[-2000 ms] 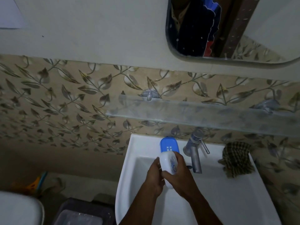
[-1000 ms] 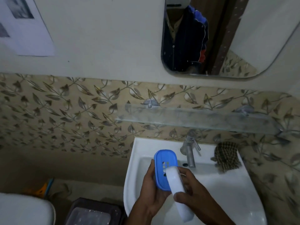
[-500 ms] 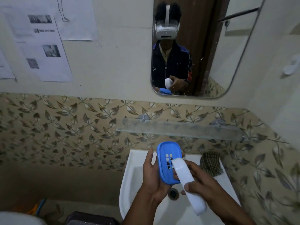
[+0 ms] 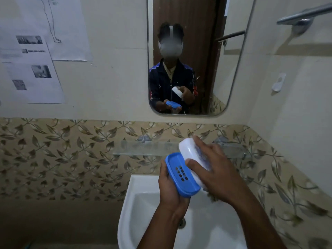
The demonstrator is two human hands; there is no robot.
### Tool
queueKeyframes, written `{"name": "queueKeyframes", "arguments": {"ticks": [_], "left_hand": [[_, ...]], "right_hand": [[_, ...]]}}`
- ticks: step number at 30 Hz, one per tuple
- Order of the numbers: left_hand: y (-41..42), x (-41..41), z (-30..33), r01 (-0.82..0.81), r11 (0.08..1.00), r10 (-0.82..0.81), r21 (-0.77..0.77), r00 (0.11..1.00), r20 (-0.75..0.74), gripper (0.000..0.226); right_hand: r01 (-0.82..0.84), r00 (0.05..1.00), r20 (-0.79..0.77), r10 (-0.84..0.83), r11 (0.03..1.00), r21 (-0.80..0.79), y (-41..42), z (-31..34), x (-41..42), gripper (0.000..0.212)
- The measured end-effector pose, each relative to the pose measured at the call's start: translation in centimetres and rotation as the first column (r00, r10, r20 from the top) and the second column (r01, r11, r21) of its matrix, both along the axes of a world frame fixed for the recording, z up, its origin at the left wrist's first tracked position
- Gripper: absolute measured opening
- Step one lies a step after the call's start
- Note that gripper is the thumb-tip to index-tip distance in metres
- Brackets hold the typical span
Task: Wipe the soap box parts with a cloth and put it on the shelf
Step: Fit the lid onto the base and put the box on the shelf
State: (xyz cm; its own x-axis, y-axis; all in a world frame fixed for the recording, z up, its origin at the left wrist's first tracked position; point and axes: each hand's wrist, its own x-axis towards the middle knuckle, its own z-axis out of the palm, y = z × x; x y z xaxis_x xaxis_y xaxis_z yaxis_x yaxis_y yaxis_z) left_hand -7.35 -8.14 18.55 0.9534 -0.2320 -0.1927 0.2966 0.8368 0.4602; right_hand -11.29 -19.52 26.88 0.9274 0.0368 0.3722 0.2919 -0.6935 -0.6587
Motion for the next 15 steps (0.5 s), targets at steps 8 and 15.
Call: {"name": "queueKeyframes", "arguments": {"ticks": [8, 15], "left_hand": [[-1.2, 0.1, 2.7, -0.035, 0.999, 0.037, -0.022, 0.996, 0.08, 0.06], [-0.4, 0.0, 4.0, -0.065, 0.998, 0.063, 0.021, 0.994, 0.095, 0.062]], "right_hand": [[0.072, 0.993, 0.114, -0.033, 0.931, -0.358, 1.5, 0.7, 2.7, 0.077], [0.025, 0.999, 0.052, -0.007, 0.936, -0.351, 2.1, 0.4, 3.3, 0.081]]}}
